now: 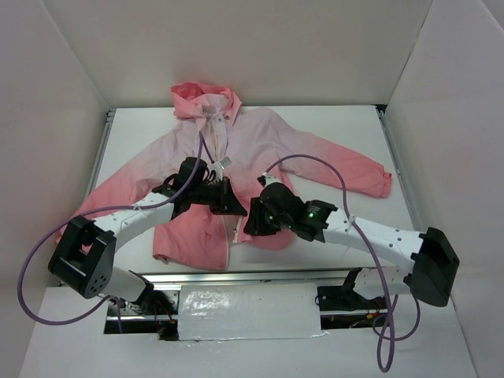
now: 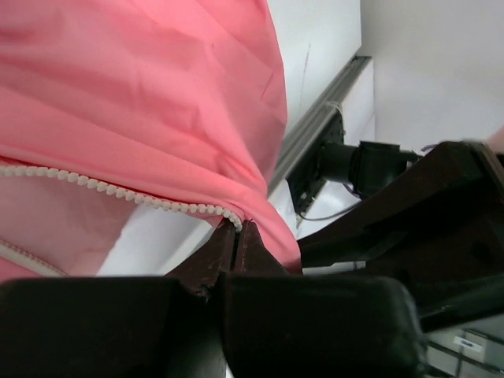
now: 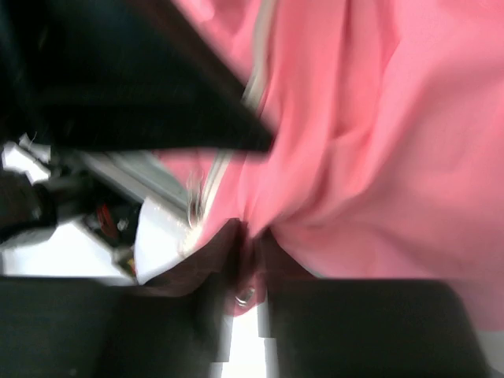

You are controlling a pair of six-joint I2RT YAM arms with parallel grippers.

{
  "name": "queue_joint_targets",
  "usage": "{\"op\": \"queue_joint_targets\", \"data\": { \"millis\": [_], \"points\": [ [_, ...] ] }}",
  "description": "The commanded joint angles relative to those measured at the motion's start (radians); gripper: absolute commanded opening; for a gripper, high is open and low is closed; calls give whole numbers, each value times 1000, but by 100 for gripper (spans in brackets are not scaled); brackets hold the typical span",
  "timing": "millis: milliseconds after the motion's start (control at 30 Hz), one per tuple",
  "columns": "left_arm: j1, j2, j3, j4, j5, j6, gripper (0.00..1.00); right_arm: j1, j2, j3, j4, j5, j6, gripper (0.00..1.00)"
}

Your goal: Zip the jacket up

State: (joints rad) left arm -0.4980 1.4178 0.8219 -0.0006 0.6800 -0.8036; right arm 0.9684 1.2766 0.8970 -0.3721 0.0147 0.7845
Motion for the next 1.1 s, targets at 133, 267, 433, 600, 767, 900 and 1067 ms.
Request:
{"op": "queue_joint_targets", "data": {
  "millis": [133,267,433,600,767,900,1067],
  "points": [
    [-60,-17,71,5,-204,26,0,18,-223,-1,49,-189,-148,53],
    [-129,-34,100,7,-301,14,0,18,-263,-41,122,-246,-197,56],
    [-155,-11,128,4,-312,-42,0,18,-234,-72,182,-248,-248,54],
    [-166,27,168,-68,-295,-87,0,20,-223,-99,147,35,-213,53],
    [-174,26,145,-7,-241,-144,0,21,-264,-153,98,205,-38,55],
    [-177,23,157,-10,-243,-132,0,21,-301,-187,78,214,21,58],
    [-182,9,135,73,-172,-137,0,20,-359,-280,168,180,33,61]
  ]
}}
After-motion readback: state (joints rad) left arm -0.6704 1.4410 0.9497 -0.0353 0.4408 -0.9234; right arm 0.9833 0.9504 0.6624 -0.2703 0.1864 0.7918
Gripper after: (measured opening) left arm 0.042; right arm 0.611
